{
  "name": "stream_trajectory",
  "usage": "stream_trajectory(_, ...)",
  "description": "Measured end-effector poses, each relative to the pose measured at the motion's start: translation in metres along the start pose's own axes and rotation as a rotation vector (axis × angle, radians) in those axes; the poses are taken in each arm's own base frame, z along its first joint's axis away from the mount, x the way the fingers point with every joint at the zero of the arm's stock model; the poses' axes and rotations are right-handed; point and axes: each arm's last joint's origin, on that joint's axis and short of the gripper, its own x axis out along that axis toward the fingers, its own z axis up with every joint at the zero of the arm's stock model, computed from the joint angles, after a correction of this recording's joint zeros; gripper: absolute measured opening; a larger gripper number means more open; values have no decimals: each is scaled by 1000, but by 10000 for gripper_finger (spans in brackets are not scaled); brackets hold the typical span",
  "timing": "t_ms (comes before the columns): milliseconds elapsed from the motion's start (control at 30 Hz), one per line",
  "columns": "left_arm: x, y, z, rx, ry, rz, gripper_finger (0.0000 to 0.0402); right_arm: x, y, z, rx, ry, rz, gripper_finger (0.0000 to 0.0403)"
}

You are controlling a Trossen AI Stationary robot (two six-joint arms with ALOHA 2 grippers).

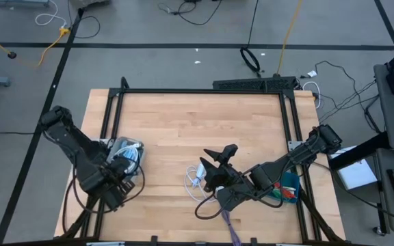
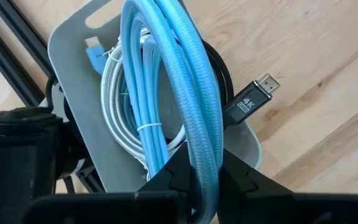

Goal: Pick & Place USB Port
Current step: Put the light blue HDMI cable into the gray bin

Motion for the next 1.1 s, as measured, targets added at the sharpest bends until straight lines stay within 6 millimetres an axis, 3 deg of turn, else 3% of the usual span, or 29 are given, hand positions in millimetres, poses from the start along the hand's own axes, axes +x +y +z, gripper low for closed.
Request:
stream_trajectory(200, 1, 0, 5, -3, 24, 10, 39, 0, 0, 0, 0, 0, 0, 155)
stream_trajectory(467, 1, 0, 5, -24, 16, 10, 122, 0, 0, 0, 0, 0, 0, 155)
stream_trajectory(833, 4, -1, 20, -61, -96, 8, 184, 0, 0, 0, 7, 0, 0, 155)
stream_trajectory(1000, 4, 0, 27, -79, -120, 5, 163, 0, 0, 0, 7, 0, 0, 155)
stream_trajectory(1100, 5, 1, 27, -107, -64, 13, 91, 0, 0, 0, 7, 0, 0, 155)
